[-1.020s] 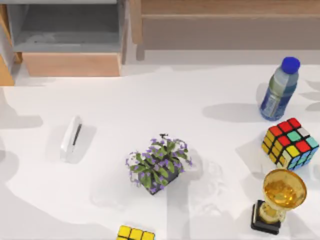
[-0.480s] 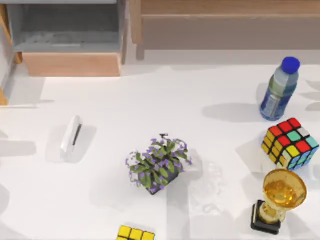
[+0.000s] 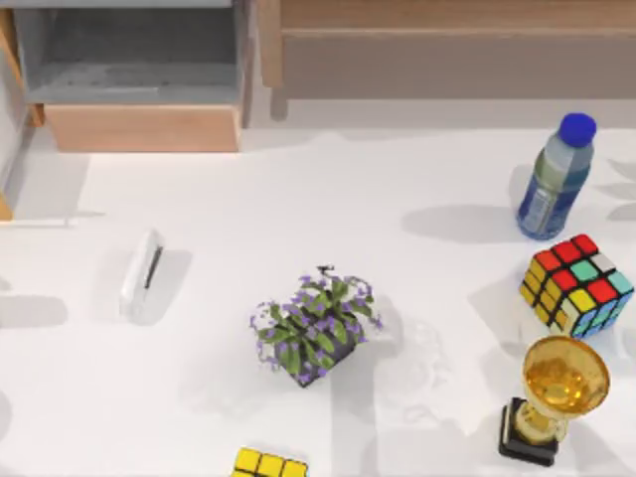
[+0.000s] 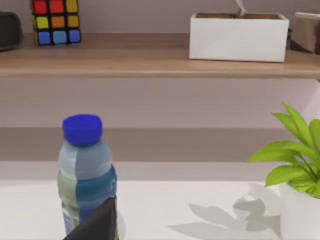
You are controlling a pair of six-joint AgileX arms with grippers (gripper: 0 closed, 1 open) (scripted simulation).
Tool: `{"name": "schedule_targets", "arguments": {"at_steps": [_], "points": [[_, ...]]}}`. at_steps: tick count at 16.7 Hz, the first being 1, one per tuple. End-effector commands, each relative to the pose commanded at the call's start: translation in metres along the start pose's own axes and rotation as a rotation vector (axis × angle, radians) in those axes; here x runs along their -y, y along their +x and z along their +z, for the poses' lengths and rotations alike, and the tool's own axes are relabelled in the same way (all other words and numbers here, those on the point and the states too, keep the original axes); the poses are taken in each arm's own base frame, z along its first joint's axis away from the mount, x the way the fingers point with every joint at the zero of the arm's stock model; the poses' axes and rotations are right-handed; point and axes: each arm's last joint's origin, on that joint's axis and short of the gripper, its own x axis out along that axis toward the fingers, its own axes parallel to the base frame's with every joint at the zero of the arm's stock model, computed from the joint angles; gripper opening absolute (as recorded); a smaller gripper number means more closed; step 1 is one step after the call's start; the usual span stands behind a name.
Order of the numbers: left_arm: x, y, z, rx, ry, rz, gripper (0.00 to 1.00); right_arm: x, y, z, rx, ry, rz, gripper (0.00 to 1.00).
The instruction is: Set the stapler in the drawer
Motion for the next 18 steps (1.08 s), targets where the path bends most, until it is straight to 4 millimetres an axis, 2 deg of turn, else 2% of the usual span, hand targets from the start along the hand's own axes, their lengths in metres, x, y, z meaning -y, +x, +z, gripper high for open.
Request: {"name": "schedule_targets", "arguments": {"at_steps": [5,10,18], "points": [[0.000,-0.041,0.001,-0.008,0.006,0.004,0.00,0.000,0.000,0.000,0.000,0.000,0.000,1.00],[0.000,-0.047,0.001,-0.010,0.002,0.003,0.00,0.000,0.000,0.000,0.000,0.000,0.000,1.00],[0.000,-0.047,0.001,-0.010,0.002,0.003,0.60,0.000,0.000,0.000,0.000,0.000,0.000,1.00]]}}
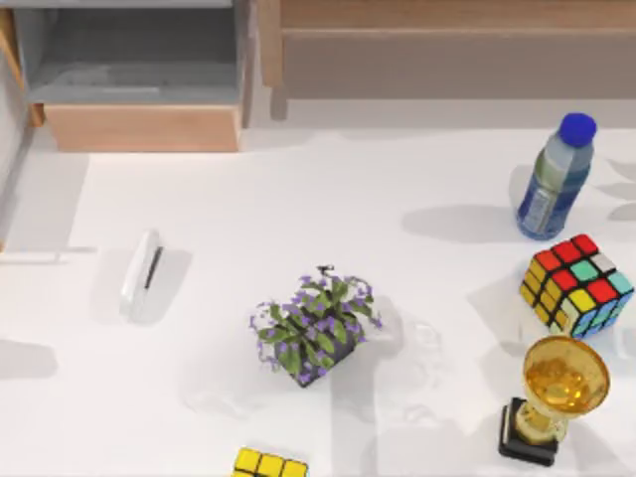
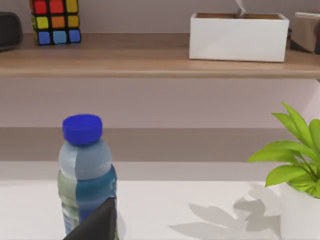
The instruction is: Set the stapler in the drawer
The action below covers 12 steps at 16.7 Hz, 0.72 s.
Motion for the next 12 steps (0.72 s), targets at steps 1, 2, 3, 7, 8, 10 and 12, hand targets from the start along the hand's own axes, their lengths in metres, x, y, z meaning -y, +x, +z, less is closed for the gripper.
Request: {"name": "schedule_targets", "arguments": {"at_steps": [1,2,3,7,8,10,12], "points": [[0.0000,0.0000,0.0000,0.000,0.000,0.000,0.68,0.0000,0.0000,0.0000,0.000,0.000,0.000,1.00],[0.0000,0.0000,0.0000,0.000,0.000,0.000,0.75,0.0000,0.0000,0.0000,0.000,0.000,0.000,1.00],[0.0000,0.0000,0.0000,0.000,0.000,0.000,0.83,0.0000,0.0000,0.0000,0.000,0.000,0.000,1.00],[0.0000,0.0000,0.0000,0.000,0.000,0.000,1.00,0.0000,0.0000,0.0000,0.000,0.000,0.000,1.00],[0.0000,0.0000,0.0000,0.000,0.000,0.000,1.00,0.0000,0.0000,0.0000,0.000,0.000,0.000,1.00],[0.0000,0.0000,0.0000,0.000,0.000,0.000,1.00,0.0000,0.0000,0.0000,0.000,0.000,0.000,1.00],[0.0000,0.0000,0.0000,0.000,0.000,0.000,1.00,0.0000,0.0000,0.0000,0.000,0.000,0.000,1.00]]}}
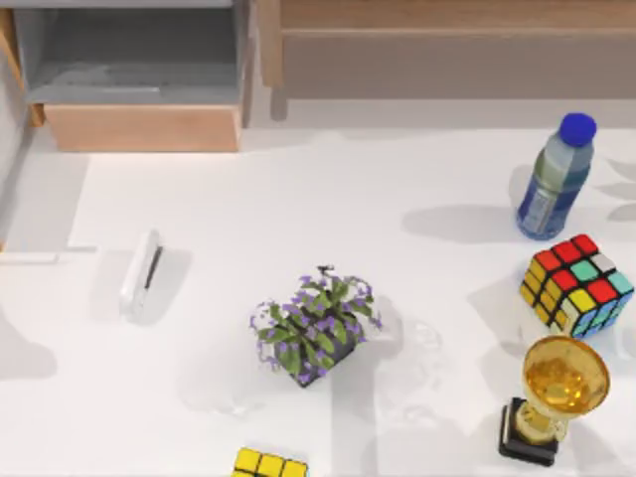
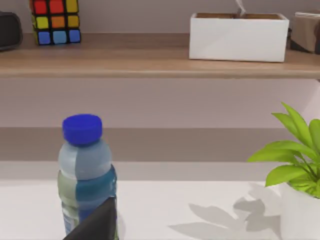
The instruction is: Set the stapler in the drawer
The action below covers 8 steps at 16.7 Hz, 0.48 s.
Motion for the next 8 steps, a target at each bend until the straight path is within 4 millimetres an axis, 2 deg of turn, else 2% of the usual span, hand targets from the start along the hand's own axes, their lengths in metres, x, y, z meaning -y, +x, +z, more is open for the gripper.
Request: {"name": "schedule_targets", "arguments": {"at_steps": [3,8], "points": [[0.000,0.000,0.000,0.002,0.001,0.001,1.00,0.000,0.000,0.000,0.000,0.000,0.000,1.00],[0.000,-0.019,0.000,0.002,0.001,0.001,1.00,0.000,0.000,0.000,0.000,0.000,0.000,1.00]]}}
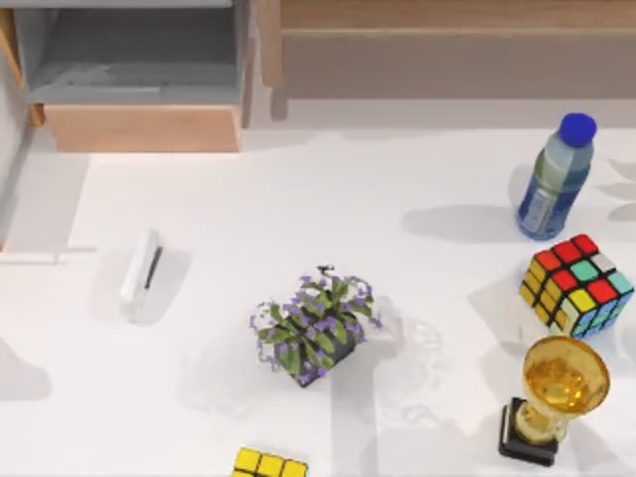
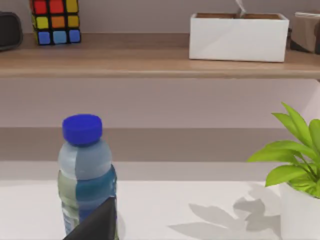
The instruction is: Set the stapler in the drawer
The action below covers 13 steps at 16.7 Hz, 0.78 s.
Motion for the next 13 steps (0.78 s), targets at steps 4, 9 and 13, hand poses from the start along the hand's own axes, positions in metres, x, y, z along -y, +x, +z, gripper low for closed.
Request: {"name": "schedule_targets", "arguments": {"at_steps": [4,9,13], "points": [[0.001,0.001,0.000,0.003,-0.002,-0.002,1.00,0.000,0.000,0.000,0.000,0.000,0.000,1.00],[-0.017,0.019,0.036,0.210,-0.064,-0.015,1.00,0.000,0.000,0.000,0.000,0.000,0.000,1.00],[-0.028,0.061,0.097,0.427,-0.301,-0.162,1.00,0.000,0.000,0.000,0.000,0.000,0.000,1.00]]}}
